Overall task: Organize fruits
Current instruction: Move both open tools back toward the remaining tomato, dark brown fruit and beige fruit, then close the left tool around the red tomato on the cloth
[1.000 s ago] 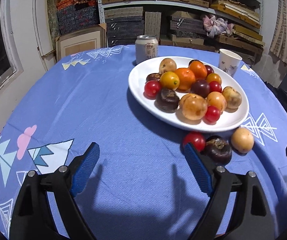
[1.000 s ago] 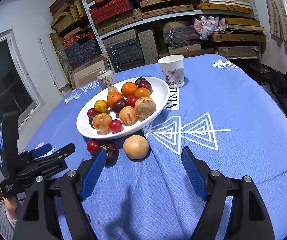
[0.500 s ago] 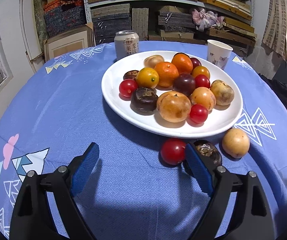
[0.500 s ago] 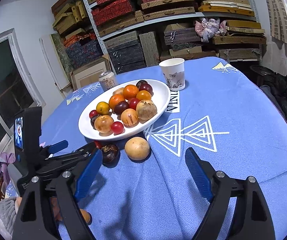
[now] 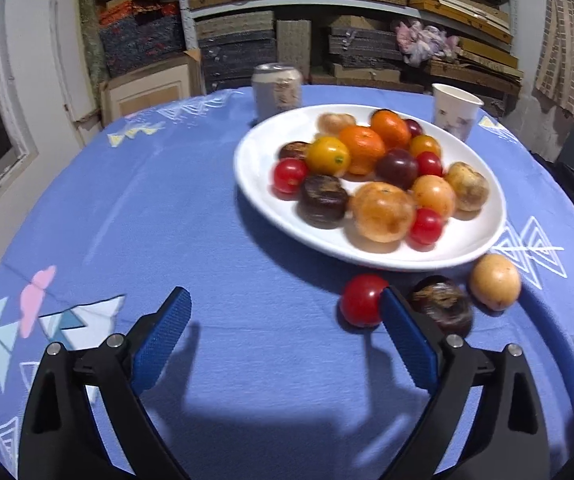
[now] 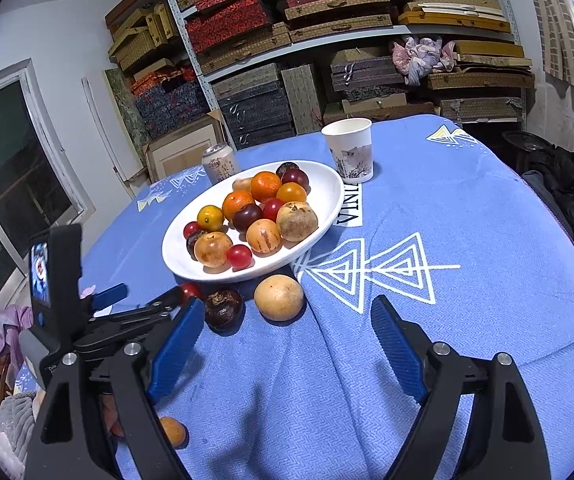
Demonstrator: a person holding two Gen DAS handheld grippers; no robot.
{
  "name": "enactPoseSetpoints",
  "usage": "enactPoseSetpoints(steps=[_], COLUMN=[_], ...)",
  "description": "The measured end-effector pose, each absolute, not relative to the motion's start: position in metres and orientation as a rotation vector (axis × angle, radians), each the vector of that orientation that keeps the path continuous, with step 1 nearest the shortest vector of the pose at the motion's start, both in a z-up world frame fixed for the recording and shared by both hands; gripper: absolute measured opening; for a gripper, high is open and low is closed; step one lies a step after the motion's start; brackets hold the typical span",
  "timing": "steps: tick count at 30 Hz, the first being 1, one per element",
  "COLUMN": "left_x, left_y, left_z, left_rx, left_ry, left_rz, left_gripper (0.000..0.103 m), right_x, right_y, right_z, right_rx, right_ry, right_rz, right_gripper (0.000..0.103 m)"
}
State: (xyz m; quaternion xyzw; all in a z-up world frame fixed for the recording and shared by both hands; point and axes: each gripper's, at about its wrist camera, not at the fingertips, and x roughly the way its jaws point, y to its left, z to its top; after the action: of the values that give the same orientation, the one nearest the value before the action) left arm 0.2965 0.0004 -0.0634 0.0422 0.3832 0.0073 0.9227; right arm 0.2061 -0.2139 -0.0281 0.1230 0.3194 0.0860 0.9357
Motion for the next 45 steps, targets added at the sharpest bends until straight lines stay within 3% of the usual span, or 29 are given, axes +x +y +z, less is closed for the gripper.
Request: enactPoseSetpoints(steps=[5, 10, 17, 22, 27, 34, 39, 45], left_x=[0.288, 0.282, 0.292, 0.299, 0.309, 0.320, 0.323, 0.321], left_y=[0.036, 0.025, 0.000, -0.010, -0.017, -0.014, -0.012, -0.010], left_z=[-0.060, -0.054, -0.058, -0.062, -0.071, -0.076, -0.077, -0.075], left_rx=[-0.024, 0.013, 0.061, 0.079, 0.072, 0.026, 0.008, -0.006], left_ry=[0.819, 0.764, 0.787, 0.787, 0.840, 0.874, 0.880, 0.868], left_rz=[0.024, -0.010, -0.075, -0.103, -0.153, -0.180, -0.187, -0.182], left_gripper=[0.093, 0.092, 0.071, 0.070, 0.052, 0.048, 0.032, 0.029], right_x=[0.203, 0.203, 0.201, 0.201, 0.203, 0.203, 0.204, 0.206], right_y=[-0.214, -0.213, -0.212, -0.212, -0.212, -0.212, -0.211, -0.211], right_z=[-0.025, -0.026, -0.025, -0.025, -0.026, -0.027, -0.030, -0.032], right_rx=[0.256, 0.243, 0.235, 0.232, 0.230, 0.228, 0.225, 0.223], right_ry=[0.644, 0.647, 0.649, 0.653, 0.662, 0.667, 0.672, 0.681], right_rz=[0.184, 0.186, 0.187, 0.188, 0.183, 0.184, 0.182, 0.175], right_gripper=[0.086, 0.086, 0.086, 0.086, 0.087, 0.087, 0.087, 0.087])
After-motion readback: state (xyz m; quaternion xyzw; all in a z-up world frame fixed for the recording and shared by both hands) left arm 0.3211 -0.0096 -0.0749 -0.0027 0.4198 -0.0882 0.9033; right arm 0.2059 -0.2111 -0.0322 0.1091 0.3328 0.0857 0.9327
